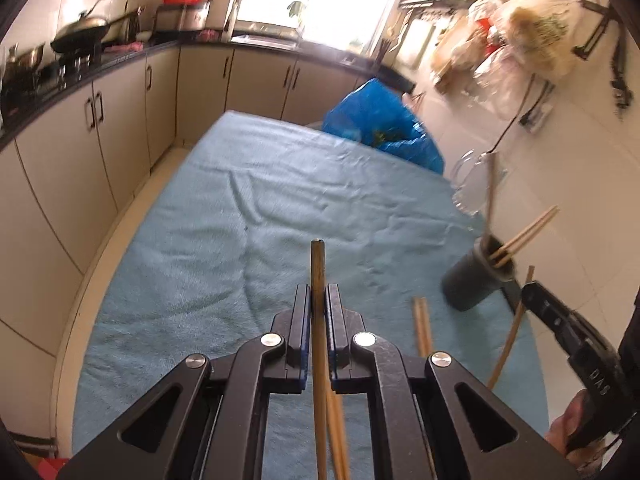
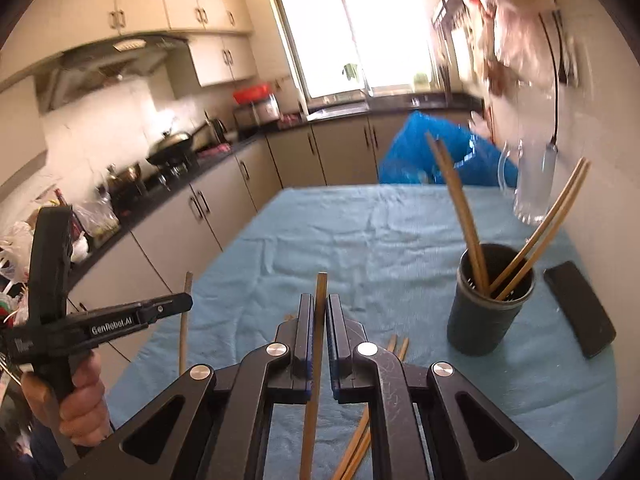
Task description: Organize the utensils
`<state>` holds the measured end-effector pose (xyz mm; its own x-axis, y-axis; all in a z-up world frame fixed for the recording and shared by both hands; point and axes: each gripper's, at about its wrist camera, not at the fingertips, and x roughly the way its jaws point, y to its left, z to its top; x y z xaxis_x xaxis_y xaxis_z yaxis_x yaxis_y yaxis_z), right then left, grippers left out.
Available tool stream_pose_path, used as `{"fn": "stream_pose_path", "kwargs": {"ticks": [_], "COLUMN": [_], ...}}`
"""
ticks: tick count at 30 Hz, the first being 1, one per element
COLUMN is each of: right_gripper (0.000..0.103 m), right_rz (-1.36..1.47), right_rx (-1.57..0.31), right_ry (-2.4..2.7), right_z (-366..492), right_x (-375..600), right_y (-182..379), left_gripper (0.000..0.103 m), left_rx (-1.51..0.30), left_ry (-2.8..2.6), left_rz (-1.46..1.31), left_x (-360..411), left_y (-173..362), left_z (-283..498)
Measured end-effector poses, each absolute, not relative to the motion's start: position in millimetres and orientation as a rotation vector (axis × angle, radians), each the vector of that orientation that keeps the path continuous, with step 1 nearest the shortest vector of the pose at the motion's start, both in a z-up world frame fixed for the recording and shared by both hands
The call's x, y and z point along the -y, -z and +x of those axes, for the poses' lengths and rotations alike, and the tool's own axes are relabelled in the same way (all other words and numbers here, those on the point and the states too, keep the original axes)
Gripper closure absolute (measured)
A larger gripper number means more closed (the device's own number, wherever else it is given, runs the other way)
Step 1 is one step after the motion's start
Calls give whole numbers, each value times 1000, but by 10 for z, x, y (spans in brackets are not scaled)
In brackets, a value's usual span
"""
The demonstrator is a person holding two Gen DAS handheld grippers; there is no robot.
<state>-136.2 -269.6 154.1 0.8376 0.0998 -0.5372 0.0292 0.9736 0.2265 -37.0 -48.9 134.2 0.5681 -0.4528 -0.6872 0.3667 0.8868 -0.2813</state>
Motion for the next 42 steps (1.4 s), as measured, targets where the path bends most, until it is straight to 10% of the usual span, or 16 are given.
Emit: {"fn": "stream_pose_path", "kwargs": {"ticks": [42], "right_gripper": [97], "right_rz": [313], "right_rx": [-344], "right_ry": [27], "right_z": [-2195], "right_x": [3203], "right_y": [-1985], "left_gripper": [97], "left_rx": [-745], "left_ry": [555], "left_rz": [-54], "left_x": [946], "left_y": [-1906], "left_z": [-870]}}
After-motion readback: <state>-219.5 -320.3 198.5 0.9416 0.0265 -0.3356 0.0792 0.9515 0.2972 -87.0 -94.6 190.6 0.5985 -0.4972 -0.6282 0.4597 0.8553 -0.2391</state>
